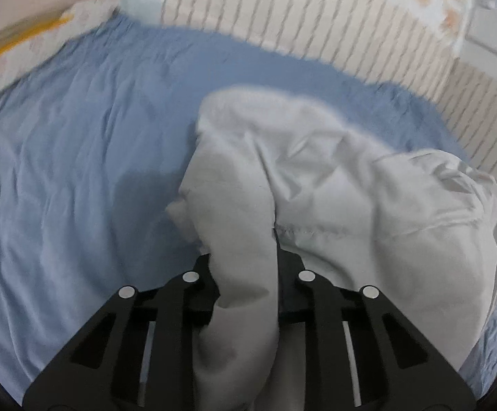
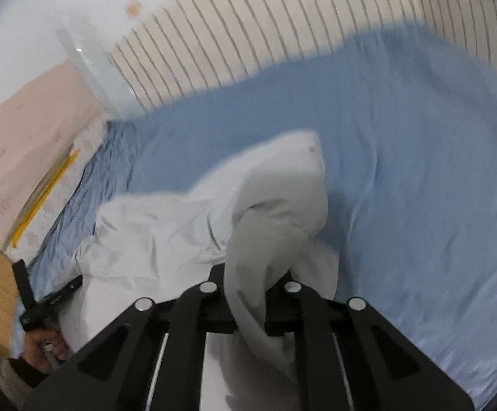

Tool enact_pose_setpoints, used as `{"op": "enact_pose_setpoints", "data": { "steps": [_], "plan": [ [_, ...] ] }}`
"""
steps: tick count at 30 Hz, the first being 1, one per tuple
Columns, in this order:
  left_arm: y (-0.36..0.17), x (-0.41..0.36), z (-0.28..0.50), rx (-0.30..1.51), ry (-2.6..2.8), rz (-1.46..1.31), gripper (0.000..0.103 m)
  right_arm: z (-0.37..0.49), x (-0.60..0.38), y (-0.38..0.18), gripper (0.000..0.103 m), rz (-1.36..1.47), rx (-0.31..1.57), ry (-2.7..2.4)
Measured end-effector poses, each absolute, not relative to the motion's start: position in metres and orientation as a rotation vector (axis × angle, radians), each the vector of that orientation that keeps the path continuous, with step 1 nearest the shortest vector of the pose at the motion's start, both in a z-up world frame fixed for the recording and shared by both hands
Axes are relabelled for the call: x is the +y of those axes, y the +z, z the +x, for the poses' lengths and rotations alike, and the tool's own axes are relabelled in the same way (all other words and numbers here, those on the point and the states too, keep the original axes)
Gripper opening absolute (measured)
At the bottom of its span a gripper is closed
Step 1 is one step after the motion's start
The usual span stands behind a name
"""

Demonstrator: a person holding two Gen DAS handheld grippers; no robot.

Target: Fold large clothes

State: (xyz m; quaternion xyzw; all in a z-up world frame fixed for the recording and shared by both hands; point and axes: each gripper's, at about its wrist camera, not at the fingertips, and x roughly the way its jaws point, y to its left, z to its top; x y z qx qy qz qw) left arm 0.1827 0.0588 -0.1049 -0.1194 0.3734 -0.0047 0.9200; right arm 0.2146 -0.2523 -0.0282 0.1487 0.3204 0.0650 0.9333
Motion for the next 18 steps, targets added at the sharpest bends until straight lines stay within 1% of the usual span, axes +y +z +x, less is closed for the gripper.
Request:
{"op": "enact_pose_setpoints", "data": {
  "steps": [2,5,7,8,9,10,11,12,13,14,15,16,17,18],
  "plan": [
    [-0.086,0.043,0.180,0.696,-0.080,-0.237,0.019,0.202,-0.256,-0.003,0.008,0.223,0.575,0.077],
    [-0.072,0.002,0.179,0.635,-0.194,-0.208,0.019,0.193,-0.279,0.009,0.009,0.132,0.527,-0.036],
    [-0.082,-0.033,0.182,0.659,-0.250,-0.144,0.021,0.197,-0.298,-0.006,0.011,0.053,0.592,-0.097],
    [-0.094,-0.045,0.184,0.695,-0.234,-0.079,0.024,0.203,-0.310,-0.026,0.012,0.025,0.672,-0.115],
    [-0.112,-0.056,0.186,0.742,-0.208,-0.001,0.026,0.202,-0.329,-0.050,0.016,0.042,0.746,-0.120],
    [-0.133,-0.059,0.187,0.796,-0.170,0.050,0.026,0.206,-0.337,-0.074,0.022,0.071,0.822,-0.117],
    [-0.148,-0.055,0.187,0.834,-0.144,0.058,0.034,0.210,-0.346,-0.106,0.028,0.109,0.920,-0.111],
    [-0.157,-0.047,0.186,0.849,-0.143,0.032,0.040,0.209,-0.354,-0.124,0.042,0.140,0.955,-0.104],
    [-0.159,-0.035,0.183,0.849,-0.155,-0.012,0.041,0.208,-0.359,-0.136,0.061,0.175,0.972,-0.102],
    [-0.155,-0.030,0.182,0.859,-0.142,-0.017,0.043,0.207,-0.367,-0.144,0.071,0.227,0.988,-0.127],
    [-0.151,-0.025,0.181,0.861,-0.119,-0.017,0.047,0.205,-0.375,-0.145,0.089,0.274,0.986,-0.165],
    [-0.146,-0.018,0.180,0.859,-0.081,-0.017,0.051,0.204,-0.381,-0.144,0.094,0.315,0.990,-0.183],
    [-0.144,-0.012,0.178,0.855,-0.033,-0.014,0.067,0.203,-0.385,-0.144,0.094,0.337,0.996,-0.179],
    [-0.138,-0.006,0.183,0.849,0.012,-0.019,0.076,0.203,-0.384,-0.141,0.094,0.348,1.001,-0.173]
  ]
}}
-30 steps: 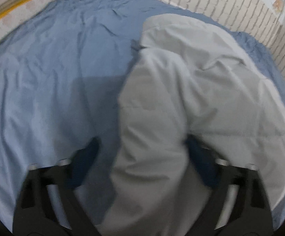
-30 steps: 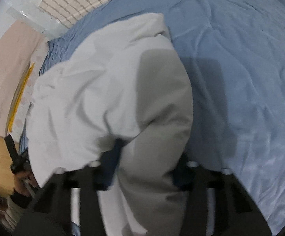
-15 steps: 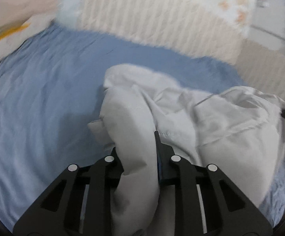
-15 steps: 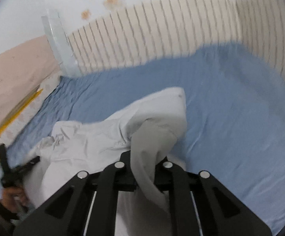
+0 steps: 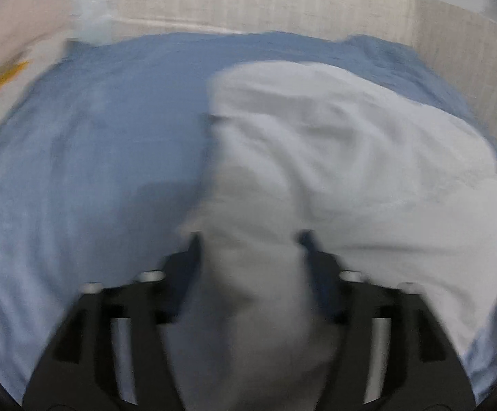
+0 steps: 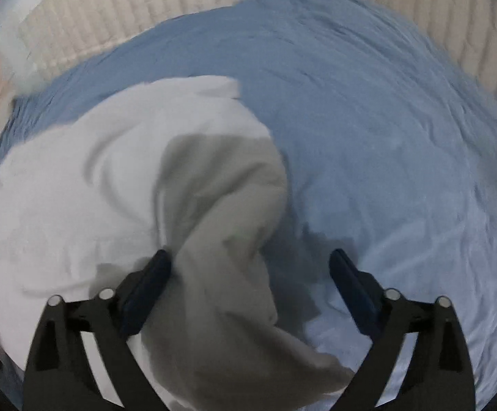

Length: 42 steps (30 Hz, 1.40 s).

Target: Fold large clothes

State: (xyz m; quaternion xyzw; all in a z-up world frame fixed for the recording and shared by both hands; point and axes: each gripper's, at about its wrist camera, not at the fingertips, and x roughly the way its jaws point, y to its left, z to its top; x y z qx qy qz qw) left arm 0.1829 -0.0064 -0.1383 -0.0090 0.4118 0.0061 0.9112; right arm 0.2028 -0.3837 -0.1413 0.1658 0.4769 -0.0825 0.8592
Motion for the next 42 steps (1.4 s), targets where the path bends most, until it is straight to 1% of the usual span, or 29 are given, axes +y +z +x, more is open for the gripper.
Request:
{"op": "enact_pose_setpoints", "data": {
  "steps": [2,4,5,7,8,9,10,11,12,14,16,20,26,29,32,34,39,42],
  "plan": [
    [-0.136,0.017,0.178,0.867,0.069,-0.064,0.077,0.198,-0.372,-0.126,0.094,0.314,0.976,-0.172],
    [-0.128,0.037,0.163,0.868,0.149,-0.105,0.074,0.183,-0.366,-0.107,0.094,0.266,0.938,-0.191],
    [-0.118,0.044,0.159,0.849,0.196,-0.122,0.069,0.180,-0.362,-0.095,0.094,0.254,0.911,-0.202],
    [-0.093,0.066,0.138,0.796,0.233,-0.179,0.071,0.164,-0.353,-0.063,0.096,0.247,0.820,-0.221],
    [-0.075,0.076,0.125,0.752,0.248,-0.212,0.079,0.152,-0.345,-0.042,0.098,0.244,0.757,-0.223],
    [-0.058,0.079,0.117,0.710,0.268,-0.227,0.090,0.141,-0.342,-0.028,0.101,0.241,0.715,-0.221],
    [-0.036,0.084,0.097,0.638,0.294,-0.230,0.096,0.125,-0.333,-0.009,0.101,0.236,0.657,-0.202],
    [-0.022,0.081,0.092,0.592,0.304,-0.221,0.100,0.110,-0.326,0.003,0.101,0.230,0.610,-0.176],
    [-0.007,0.080,0.073,0.539,0.307,-0.191,0.100,0.086,-0.312,0.019,0.101,0.214,0.540,-0.144],
    [0.012,0.067,0.053,0.487,0.293,-0.114,0.100,0.053,-0.289,0.031,0.101,0.175,0.464,-0.110],
    [0.021,0.043,0.028,0.470,0.251,-0.021,0.100,0.025,-0.266,0.033,0.101,0.136,0.431,-0.094],
    [0.009,0.023,-0.033,0.431,0.242,0.080,0.100,-0.016,-0.226,0.019,0.101,0.079,0.399,-0.057],
    [-0.002,-0.030,-0.009,0.452,0.136,0.220,0.100,-0.020,-0.168,0.017,0.101,-0.152,0.365,-0.115],
    [-0.006,-0.018,-0.021,0.460,0.070,0.223,0.100,-0.019,-0.155,0.016,0.101,-0.205,0.388,-0.176],
    [-0.007,-0.005,-0.017,0.466,0.080,0.183,0.100,-0.020,-0.153,0.015,0.101,-0.188,0.421,-0.119],
    [-0.007,0.007,-0.030,0.454,0.096,0.156,0.100,-0.016,-0.155,0.010,0.101,-0.161,0.459,-0.109],
    [-0.003,0.009,-0.031,0.422,0.140,0.133,0.100,0.000,-0.168,0.003,0.101,-0.075,0.525,-0.105],
    [-0.006,0.002,-0.025,0.430,0.137,0.142,0.100,0.006,-0.167,-0.004,0.101,-0.082,0.550,-0.111]
  ]
}}
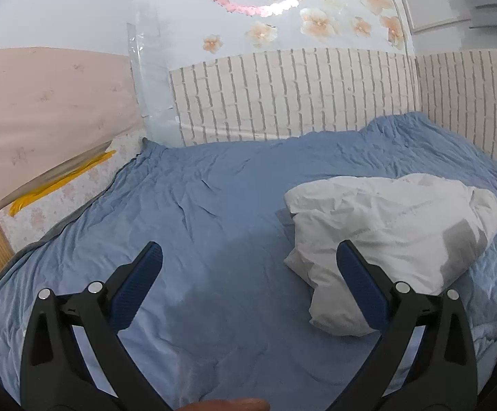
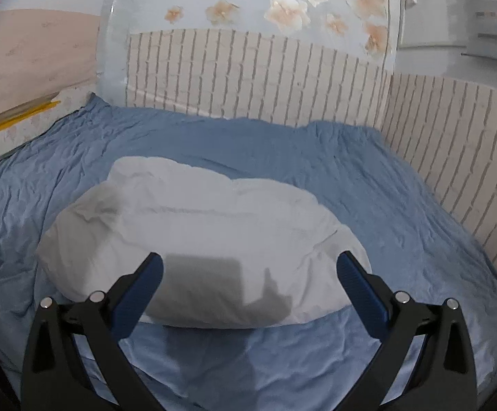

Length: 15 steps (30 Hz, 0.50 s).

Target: Fold large clothes

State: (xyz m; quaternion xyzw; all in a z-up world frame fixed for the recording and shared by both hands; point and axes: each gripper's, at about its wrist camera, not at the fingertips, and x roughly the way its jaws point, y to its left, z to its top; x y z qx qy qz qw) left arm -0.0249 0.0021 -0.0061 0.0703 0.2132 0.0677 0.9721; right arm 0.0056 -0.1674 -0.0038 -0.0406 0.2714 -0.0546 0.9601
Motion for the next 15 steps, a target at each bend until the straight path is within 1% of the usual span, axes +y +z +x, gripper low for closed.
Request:
{"op": "enact_pose_setpoints", "data": {
  "steps": [3,5,15],
  "plan": [
    [-0.006,0.004,-0.024,0.449,0.143,0.146,0.100,0.006,-0.162,-0.009,0.101,-0.120,0.557,-0.114],
    [-0.007,0.006,-0.023,0.453,0.143,0.128,0.100,0.002,-0.160,-0.005,0.101,-0.134,0.527,-0.120],
    [-0.008,0.018,-0.024,0.481,0.180,0.092,0.100,0.001,-0.167,-0.002,0.101,-0.119,0.527,-0.138]
  ]
}}
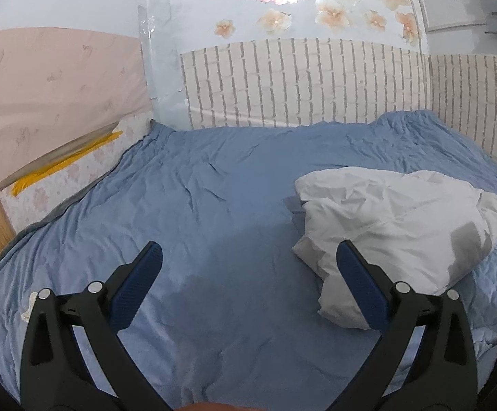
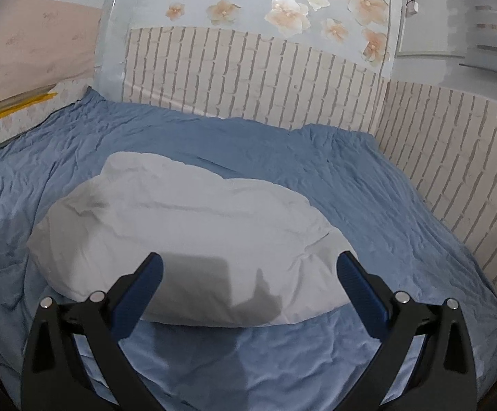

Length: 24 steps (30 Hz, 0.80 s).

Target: Fold large clothes

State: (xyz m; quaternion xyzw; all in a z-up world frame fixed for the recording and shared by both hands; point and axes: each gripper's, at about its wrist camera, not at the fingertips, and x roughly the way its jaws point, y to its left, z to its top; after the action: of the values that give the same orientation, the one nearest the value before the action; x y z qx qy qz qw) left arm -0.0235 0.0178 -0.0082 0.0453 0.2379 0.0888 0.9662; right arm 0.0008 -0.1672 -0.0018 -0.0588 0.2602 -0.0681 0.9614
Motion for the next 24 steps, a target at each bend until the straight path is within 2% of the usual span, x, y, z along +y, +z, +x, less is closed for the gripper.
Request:
{"op": "enact_pose_setpoints", "data": {
  "steps": [24],
  "plan": [
    [-0.010,0.018,-0.023,0.487,0.230,0.104,0.100,-0.001,-0.176,-0.003,0.101,-0.111,0.516,-0.138]
  ]
}}
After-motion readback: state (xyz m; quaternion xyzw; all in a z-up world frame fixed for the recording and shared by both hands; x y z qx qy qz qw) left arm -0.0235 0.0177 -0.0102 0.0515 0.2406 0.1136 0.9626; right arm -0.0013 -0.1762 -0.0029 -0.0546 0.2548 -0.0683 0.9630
